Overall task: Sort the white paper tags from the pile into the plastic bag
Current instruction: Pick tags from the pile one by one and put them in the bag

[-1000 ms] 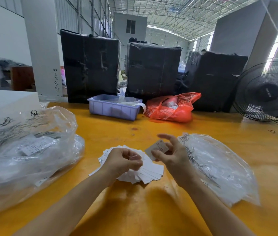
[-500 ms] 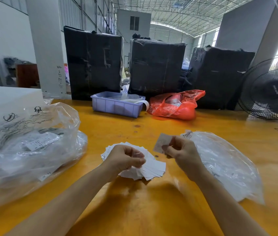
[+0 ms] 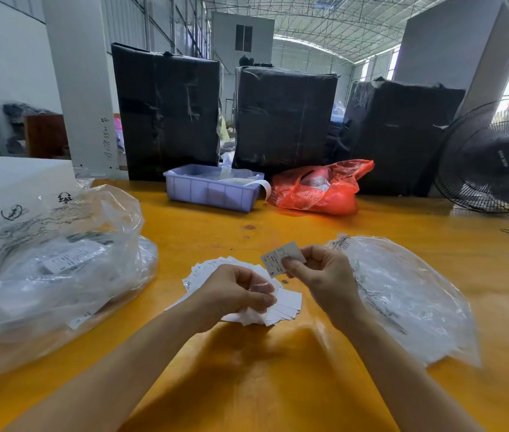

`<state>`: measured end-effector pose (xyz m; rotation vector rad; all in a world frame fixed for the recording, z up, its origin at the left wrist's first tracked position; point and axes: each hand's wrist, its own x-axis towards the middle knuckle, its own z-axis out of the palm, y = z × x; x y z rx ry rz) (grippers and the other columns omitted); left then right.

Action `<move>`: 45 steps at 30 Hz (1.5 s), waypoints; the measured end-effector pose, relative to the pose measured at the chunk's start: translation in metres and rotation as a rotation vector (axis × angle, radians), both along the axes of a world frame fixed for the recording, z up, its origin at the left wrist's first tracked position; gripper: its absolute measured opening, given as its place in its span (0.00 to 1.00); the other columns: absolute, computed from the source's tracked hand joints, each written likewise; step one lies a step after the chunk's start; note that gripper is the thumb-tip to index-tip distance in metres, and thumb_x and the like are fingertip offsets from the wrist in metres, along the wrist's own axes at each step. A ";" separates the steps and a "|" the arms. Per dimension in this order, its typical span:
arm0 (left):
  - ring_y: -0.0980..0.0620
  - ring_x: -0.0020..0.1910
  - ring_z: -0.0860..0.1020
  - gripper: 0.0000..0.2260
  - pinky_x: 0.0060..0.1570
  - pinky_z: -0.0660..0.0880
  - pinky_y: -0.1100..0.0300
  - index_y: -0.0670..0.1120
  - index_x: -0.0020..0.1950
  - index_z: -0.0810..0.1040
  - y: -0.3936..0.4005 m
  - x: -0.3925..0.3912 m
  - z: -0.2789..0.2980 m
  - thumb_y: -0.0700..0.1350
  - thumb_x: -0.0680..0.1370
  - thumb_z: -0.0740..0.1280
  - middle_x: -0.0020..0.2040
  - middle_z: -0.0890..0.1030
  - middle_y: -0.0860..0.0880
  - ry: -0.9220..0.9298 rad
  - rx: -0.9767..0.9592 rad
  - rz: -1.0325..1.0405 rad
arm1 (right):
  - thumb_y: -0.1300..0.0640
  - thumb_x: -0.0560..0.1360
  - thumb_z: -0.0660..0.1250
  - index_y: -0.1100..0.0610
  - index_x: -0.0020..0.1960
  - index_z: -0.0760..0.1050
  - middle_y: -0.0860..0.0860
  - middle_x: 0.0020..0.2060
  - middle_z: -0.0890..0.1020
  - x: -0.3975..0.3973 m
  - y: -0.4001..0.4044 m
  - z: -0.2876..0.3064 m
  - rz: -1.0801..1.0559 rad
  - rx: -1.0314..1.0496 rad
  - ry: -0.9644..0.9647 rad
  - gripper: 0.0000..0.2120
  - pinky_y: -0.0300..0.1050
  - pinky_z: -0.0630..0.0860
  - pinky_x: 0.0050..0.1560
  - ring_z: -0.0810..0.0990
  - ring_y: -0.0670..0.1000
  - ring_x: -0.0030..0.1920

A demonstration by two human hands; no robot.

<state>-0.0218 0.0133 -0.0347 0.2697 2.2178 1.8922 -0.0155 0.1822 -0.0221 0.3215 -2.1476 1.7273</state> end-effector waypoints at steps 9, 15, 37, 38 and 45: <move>0.55 0.30 0.79 0.02 0.27 0.69 0.67 0.40 0.40 0.81 -0.005 -0.003 0.000 0.37 0.71 0.73 0.40 0.84 0.41 0.018 0.000 -0.034 | 0.65 0.71 0.71 0.67 0.44 0.79 0.63 0.40 0.83 0.002 0.001 -0.001 0.089 0.117 -0.094 0.05 0.46 0.77 0.42 0.80 0.50 0.37; 0.53 0.35 0.82 0.12 0.31 0.72 0.66 0.42 0.48 0.82 -0.007 -0.004 0.002 0.50 0.76 0.65 0.44 0.85 0.43 -0.044 0.076 -0.037 | 0.62 0.76 0.67 0.58 0.48 0.80 0.53 0.36 0.81 0.001 0.005 -0.001 0.144 0.220 -0.186 0.03 0.32 0.72 0.34 0.76 0.44 0.33; 0.46 0.39 0.83 0.15 0.34 0.76 0.60 0.45 0.51 0.82 -0.001 -0.002 0.006 0.53 0.80 0.60 0.47 0.83 0.41 -0.060 0.156 0.146 | 0.56 0.78 0.64 0.57 0.56 0.81 0.48 0.40 0.77 0.006 -0.013 -0.003 0.171 0.263 -0.103 0.10 0.33 0.72 0.37 0.74 0.44 0.38; 0.47 0.38 0.83 0.15 0.31 0.76 0.62 0.47 0.53 0.82 -0.002 -0.001 0.007 0.53 0.80 0.60 0.49 0.83 0.42 -0.058 0.173 0.143 | 0.56 0.77 0.64 0.57 0.53 0.82 0.49 0.40 0.78 0.006 -0.013 -0.003 0.172 0.283 -0.088 0.10 0.34 0.72 0.38 0.74 0.44 0.39; 0.44 0.44 0.84 0.16 0.34 0.75 0.60 0.51 0.60 0.79 -0.002 0.004 0.012 0.56 0.79 0.59 0.61 0.79 0.43 -0.103 0.225 0.026 | 0.53 0.72 0.71 0.50 0.52 0.79 0.45 0.48 0.82 0.006 -0.013 -0.003 0.117 0.071 -0.178 0.09 0.30 0.73 0.35 0.80 0.45 0.45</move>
